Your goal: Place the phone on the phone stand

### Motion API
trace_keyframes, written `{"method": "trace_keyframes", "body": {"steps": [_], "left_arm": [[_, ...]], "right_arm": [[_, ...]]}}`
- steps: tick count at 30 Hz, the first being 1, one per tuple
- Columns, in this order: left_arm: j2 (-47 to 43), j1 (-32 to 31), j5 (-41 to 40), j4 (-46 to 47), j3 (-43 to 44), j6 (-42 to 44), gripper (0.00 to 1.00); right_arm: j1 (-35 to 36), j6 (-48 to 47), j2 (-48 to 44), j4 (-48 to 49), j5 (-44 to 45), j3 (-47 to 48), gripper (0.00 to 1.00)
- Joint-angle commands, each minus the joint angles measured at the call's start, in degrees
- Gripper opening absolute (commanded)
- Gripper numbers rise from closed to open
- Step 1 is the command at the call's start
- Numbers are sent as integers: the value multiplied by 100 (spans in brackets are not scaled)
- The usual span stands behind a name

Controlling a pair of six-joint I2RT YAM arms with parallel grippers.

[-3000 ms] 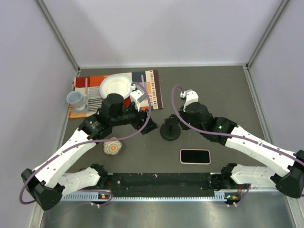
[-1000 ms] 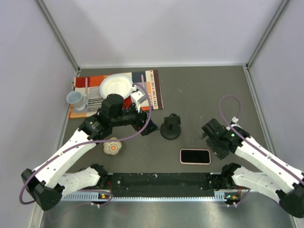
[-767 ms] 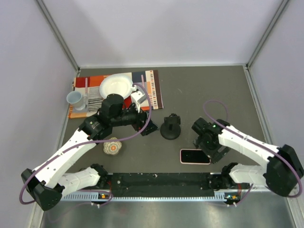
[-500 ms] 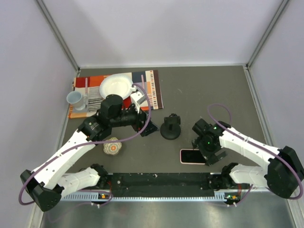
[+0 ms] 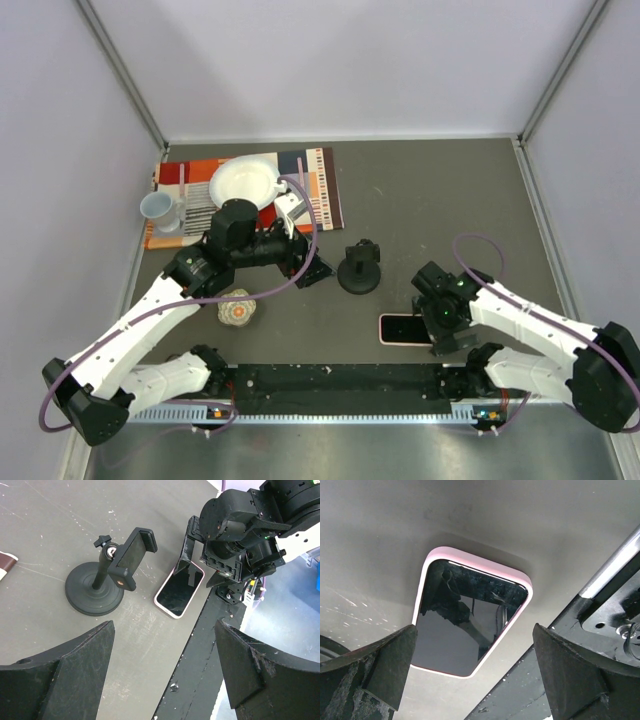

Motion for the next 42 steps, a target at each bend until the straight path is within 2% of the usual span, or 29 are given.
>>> {"method": "trace_keyframes", "body": {"steps": [1, 11, 24, 29, 33, 37, 41, 42], "left_arm": [[-94, -28, -40, 254, -12, -19, 86], [3, -37, 48, 254, -3, -54, 86], [-50, -37, -58, 263, -12, -19, 86], [-33, -28, -128, 236, -12, 8, 86], [11, -28, -41, 236, -3, -19, 86], [11, -28, -5, 228, -3, -36, 86], [20, -37, -76, 236, -3, -10, 86], [12, -37, -119, 236, -12, -1, 86]], "right_arm": [[-39, 849, -48, 134, 253, -73, 99], [-48, 1069, 154, 292, 446, -12, 99], [-39, 929, 1050, 336, 288, 489, 99], [-39, 1034, 1156, 617, 122, 410, 92], [-48, 1253, 1235, 758, -37, 269, 83], [-39, 1394, 1341, 802, -116, 252, 83], [-39, 1053, 1437, 811, 347, 383, 81], [-39, 782, 1455, 811, 541, 427, 75]]}}
